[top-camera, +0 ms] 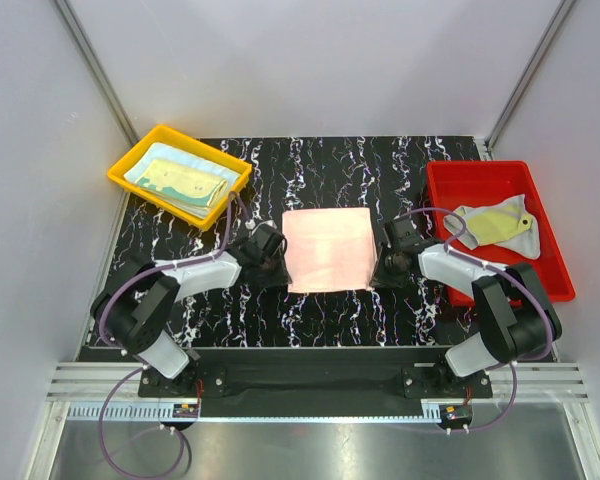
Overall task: Fold and stack the towels
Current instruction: Fold the towel
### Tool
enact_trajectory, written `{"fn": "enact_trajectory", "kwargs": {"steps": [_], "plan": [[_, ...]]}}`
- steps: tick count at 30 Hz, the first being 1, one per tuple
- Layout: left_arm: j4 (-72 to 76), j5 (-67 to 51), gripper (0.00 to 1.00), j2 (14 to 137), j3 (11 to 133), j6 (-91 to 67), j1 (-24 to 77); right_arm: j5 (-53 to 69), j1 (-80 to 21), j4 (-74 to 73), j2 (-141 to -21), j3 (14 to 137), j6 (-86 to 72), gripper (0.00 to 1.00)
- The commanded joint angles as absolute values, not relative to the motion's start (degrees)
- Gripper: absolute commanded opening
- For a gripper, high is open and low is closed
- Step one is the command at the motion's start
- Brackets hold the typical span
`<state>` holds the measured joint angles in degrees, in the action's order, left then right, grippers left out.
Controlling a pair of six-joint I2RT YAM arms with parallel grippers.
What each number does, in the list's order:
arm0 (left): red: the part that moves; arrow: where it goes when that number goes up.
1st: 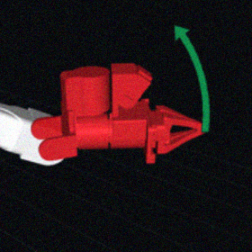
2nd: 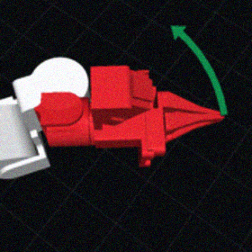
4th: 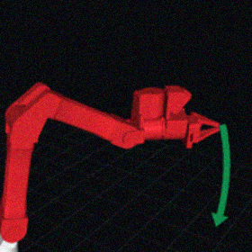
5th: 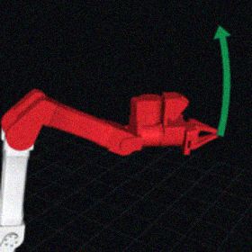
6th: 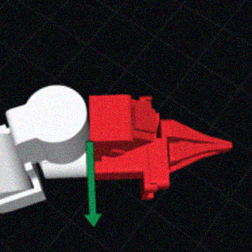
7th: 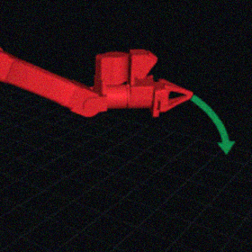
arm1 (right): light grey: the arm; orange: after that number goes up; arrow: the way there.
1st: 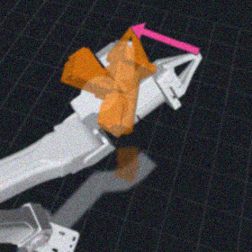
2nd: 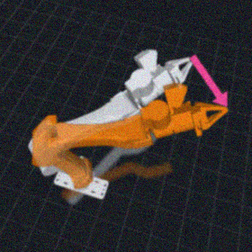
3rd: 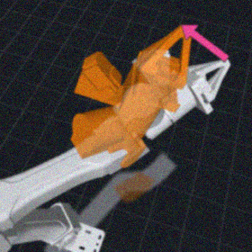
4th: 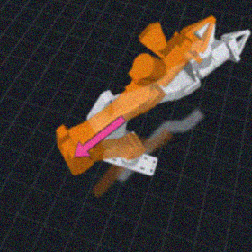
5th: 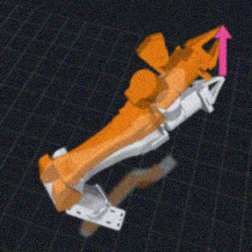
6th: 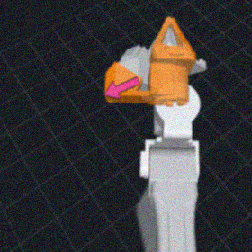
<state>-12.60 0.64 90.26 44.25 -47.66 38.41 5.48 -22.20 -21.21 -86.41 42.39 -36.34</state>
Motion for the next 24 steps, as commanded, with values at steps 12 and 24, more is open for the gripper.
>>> {"fn": "enact_trajectory", "kwargs": {"steps": [12,24], "plan": [[-27.3,8.7,0.00,91.5,48.2,-44.9,39.5,6.1,-23.3,-25.5,-81.8,44.9,-33.8,0.00],[-35.0,9.8,0.01,87.0,55.7,-41.0,39.6,4.3,-23.3,-30.4,-82.1,51.9,-32.3,0.00]]}}
